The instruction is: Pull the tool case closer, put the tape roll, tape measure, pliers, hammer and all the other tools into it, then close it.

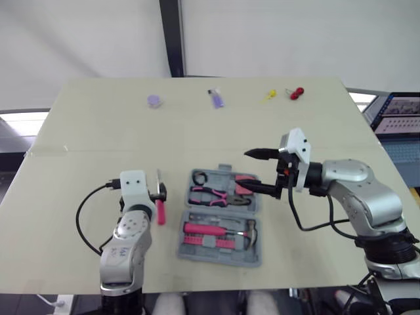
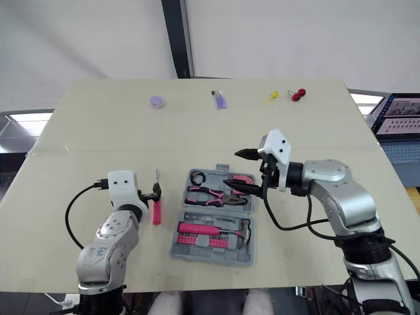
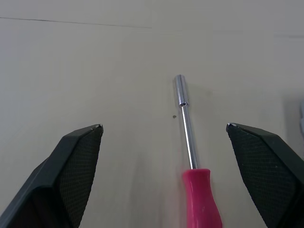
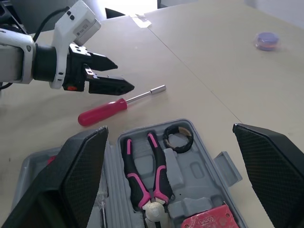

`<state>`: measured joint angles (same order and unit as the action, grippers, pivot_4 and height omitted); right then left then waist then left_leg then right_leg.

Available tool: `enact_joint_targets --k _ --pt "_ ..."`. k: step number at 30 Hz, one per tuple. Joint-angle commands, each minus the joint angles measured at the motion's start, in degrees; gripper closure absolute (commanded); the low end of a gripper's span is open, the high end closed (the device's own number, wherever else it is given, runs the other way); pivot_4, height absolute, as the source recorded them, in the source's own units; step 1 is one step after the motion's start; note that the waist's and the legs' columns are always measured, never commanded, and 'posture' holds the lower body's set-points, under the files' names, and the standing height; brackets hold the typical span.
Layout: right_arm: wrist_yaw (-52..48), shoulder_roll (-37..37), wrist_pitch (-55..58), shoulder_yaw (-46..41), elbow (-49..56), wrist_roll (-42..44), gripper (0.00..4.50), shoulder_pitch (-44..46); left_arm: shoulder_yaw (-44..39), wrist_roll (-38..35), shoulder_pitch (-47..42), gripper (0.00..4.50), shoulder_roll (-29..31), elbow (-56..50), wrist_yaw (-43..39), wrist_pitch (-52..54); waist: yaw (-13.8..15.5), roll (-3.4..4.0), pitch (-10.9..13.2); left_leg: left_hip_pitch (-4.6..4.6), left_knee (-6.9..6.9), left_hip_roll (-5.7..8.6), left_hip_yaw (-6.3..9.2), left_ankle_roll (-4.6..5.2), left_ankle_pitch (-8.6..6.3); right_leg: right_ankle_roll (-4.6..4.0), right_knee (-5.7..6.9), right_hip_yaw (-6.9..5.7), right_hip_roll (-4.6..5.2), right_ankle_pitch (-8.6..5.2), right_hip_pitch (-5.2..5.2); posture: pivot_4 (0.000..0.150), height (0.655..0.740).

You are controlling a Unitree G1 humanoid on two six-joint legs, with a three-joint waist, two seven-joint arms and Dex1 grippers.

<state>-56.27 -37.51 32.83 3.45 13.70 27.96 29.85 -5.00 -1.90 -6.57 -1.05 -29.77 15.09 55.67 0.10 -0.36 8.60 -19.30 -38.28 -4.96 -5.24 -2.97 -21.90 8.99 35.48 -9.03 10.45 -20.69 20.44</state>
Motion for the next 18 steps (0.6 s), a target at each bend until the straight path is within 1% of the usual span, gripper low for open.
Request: enact_joint_targets --k 1,4,9,18 --pt "-0.9 -0.8 0.6 -1.2 3.6 1.9 0.06 1.0 0.2 1.3 -0.6 0.0 -1.2 -0.7 0.9 3.7 0.0 0.0 0.0 0.0 0.0 0.0 0.0 0.0 0.0 0.0 0.0 0.0 0.0 0.0 0.0 0.15 0.74" --pt "-2.1 -2.2 1.6 -1.5 5.0 2.9 0.06 0.6 0.8 1.8 -0.4 0.0 -0.9 0.4 0.8 6.7 0.0 0.0 0.0 0.0 0.01 0.0 0.0 0.0 0.0 0.0 0.0 0.0 0.0 0.0 0.0 0.15 0.74" --pt "-3.1 -3.9 2.0 -1.7 5.0 3.5 0.06 0.5 1.5 2.0 -1.3 0.0 -1.0 1.6 -0.1 8.4 0.0 -0.03 0.0 -0.01 0.0 0.0 0.0 0.0 0.0 0.0 -0.01 0.0 0.0 0.0 0.0 0.15 0.74" --pt "-2.9 -4.5 2.6 -1.7 5.8 4.0 0.06 -0.1 3.1 2.3 -2.4 0.0 -1.5 4.9 -0.7 9.9 0.8 -0.03 0.0 -0.01 -0.05 0.0 0.0 0.0 0.0 0.0 0.01 0.02 0.01 0.0 0.0 0.15 0.74"
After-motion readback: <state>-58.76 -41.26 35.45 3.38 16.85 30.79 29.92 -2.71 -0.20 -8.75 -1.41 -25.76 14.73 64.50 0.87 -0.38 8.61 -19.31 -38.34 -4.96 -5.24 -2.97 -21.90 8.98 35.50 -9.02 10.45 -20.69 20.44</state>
